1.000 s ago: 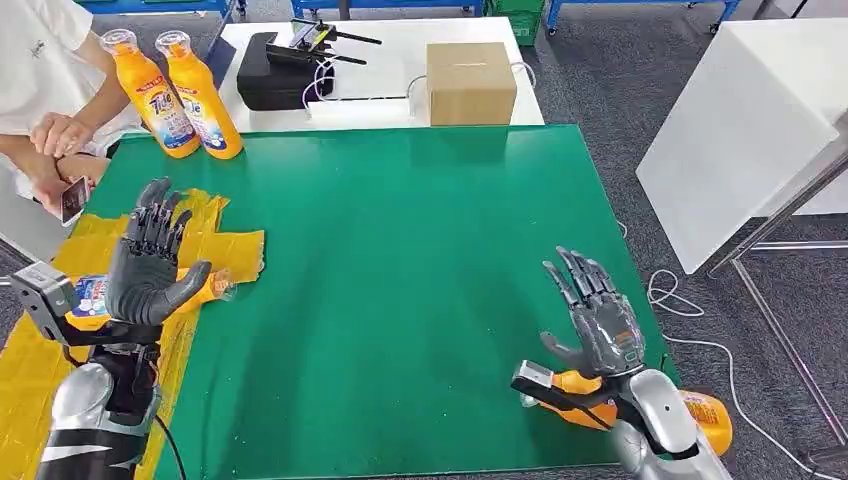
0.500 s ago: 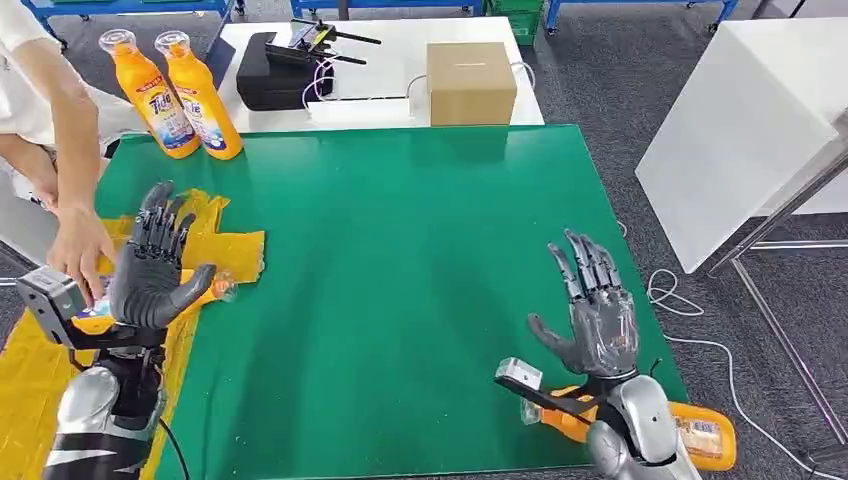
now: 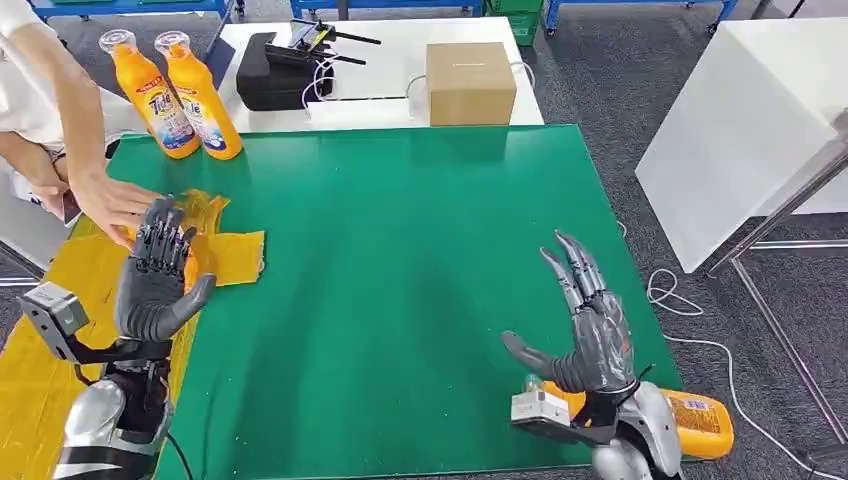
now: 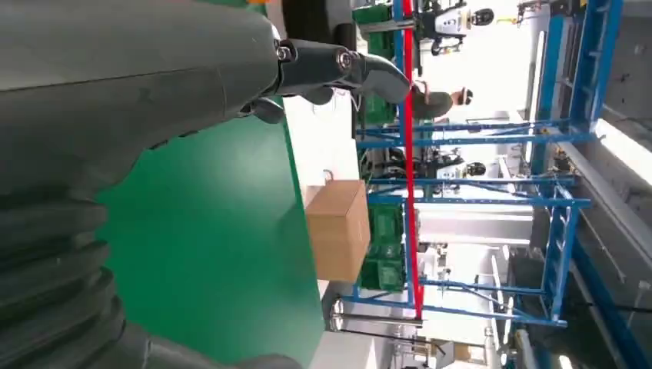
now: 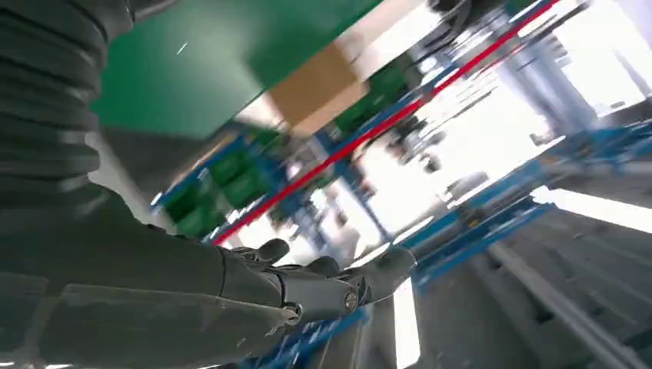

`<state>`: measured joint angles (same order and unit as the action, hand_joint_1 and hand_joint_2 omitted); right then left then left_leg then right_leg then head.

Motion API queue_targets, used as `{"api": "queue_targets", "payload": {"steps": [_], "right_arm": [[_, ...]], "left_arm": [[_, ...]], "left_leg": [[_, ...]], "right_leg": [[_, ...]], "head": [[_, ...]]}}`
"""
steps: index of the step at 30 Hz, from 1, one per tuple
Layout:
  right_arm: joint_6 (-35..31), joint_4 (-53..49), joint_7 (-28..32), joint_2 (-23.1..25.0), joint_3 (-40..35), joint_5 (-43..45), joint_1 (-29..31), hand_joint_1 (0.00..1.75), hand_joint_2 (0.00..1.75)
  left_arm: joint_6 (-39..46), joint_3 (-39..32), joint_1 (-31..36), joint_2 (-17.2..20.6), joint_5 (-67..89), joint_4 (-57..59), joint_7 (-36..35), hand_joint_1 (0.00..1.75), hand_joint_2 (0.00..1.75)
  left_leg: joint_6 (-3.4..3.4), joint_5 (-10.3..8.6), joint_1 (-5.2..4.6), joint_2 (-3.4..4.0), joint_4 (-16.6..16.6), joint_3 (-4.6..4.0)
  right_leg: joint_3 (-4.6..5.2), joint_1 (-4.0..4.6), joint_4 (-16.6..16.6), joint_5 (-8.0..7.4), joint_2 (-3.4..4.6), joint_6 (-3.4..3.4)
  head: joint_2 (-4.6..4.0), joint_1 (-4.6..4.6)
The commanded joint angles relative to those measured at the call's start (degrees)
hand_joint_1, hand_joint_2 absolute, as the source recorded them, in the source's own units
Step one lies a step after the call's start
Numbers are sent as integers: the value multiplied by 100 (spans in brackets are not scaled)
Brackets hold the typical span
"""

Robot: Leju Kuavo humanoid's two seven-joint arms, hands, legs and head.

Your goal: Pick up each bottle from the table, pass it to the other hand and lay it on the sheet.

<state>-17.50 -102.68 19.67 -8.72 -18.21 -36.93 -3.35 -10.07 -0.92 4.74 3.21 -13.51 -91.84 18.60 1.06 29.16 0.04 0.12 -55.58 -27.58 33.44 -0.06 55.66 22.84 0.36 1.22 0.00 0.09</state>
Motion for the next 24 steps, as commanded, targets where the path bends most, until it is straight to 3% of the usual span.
{"api": "queue_targets", "payload": {"steps": [1, 6, 9, 14, 20, 24], "right_arm": [[905, -530, 359, -478, -169, 982, -114, 0, 175], [1743, -649, 755, -714, 136, 1410, -515, 0, 175], [1906, -742, 887, -907, 316, 1323, -749, 0, 175], [1924, -777, 769, -999, 507, 1121, -884, 0, 175], [2107, -764, 617, -1831, 883, 744, -1473, 0, 175], [1984, -839, 516, -2117, 927, 347, -1761, 0, 175]], "left_arm": [[-47, -176, 61, 64, -37, 305, 58, 0, 175], [-52, -153, 247, 143, -65, 507, 100, 0, 175], [-41, -137, 403, 162, -84, 622, 100, 0, 175], [-54, -122, 387, 183, -84, 619, 88, 0, 175], [-85, -37, 637, 165, -82, 756, 54, 0, 175], [-91, 17, 774, 168, -91, 848, 53, 0, 175]], "left_leg": [[-6, 7, 5, -2, 5, 19], [-5, 3, 5, -20, 6, 15], [-4, 2, 2, -22, 5, 12], [-1, 2, -2, -10, 4, 8], [0, 3, -1, -28, -1, 8], [-1, 5, -4, -29, 0, 12]], "right_leg": [[-19, 5, -7, 6, -5, 2], [-22, 5, -11, 6, -22, 2], [-17, 3, -8, 6, -24, 2], [-11, -1, -5, 3, -11, 2], [-13, 1, -7, 7, -30, 4], [-18, 2, -7, 9, -30, 5]], "head": [[0, 0], [0, 0], [0, 0], [0, 0], [0, 0], [0, 0]]}}
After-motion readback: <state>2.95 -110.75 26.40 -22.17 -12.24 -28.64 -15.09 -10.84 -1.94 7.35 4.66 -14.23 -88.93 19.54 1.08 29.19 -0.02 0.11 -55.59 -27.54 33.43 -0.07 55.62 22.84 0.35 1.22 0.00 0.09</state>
